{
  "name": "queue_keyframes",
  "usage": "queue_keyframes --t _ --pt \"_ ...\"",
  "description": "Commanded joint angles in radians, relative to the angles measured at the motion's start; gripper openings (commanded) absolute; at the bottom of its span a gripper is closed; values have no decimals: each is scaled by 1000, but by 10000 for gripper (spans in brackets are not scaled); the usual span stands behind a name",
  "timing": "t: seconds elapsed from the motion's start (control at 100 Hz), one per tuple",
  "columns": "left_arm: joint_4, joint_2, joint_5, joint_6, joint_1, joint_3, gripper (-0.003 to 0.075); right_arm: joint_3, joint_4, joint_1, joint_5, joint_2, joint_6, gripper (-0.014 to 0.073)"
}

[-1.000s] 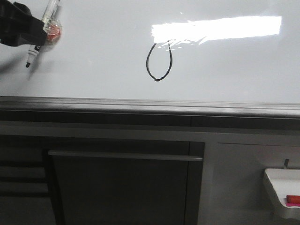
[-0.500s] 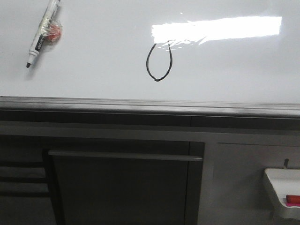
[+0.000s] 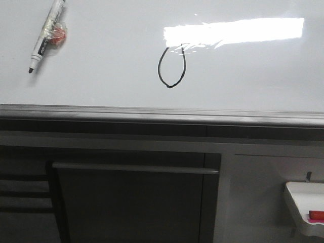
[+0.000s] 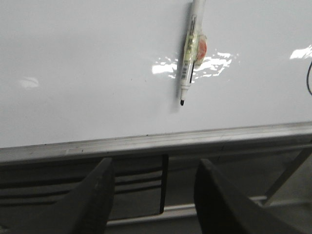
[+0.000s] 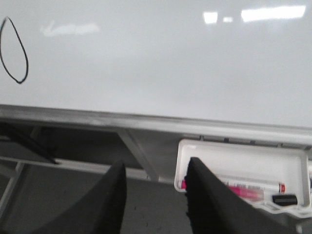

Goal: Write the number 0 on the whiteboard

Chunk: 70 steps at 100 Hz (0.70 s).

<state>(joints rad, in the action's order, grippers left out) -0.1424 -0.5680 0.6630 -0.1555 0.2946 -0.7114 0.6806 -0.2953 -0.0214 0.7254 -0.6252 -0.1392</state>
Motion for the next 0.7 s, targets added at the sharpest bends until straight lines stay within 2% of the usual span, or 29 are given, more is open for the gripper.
queue_keyframes --t 0.0,0.16,0.26,0.31,0.48,0.69 --pt "3 36 -185 -17 -5 27 344 -29 -16 -6 -160 87 -38 259" --pt "-23 57 -344 -17 -5 118 326 -129 -1 -6 -284 203 -62 259" --pt "-23 55 -396 -17 -5 146 255 -164 16 -6 -294 227 -63 238" --pt "-23 55 -417 -17 -5 156 189 -174 16 -6 -294 229 -63 188" --pt "-35 55 -436 -17 -5 158 -22 -180 16 -6 -291 229 -63 -74" --pt "-37 55 -433 -17 -5 158 -20 -180 14 -6 -283 227 -63 -73"
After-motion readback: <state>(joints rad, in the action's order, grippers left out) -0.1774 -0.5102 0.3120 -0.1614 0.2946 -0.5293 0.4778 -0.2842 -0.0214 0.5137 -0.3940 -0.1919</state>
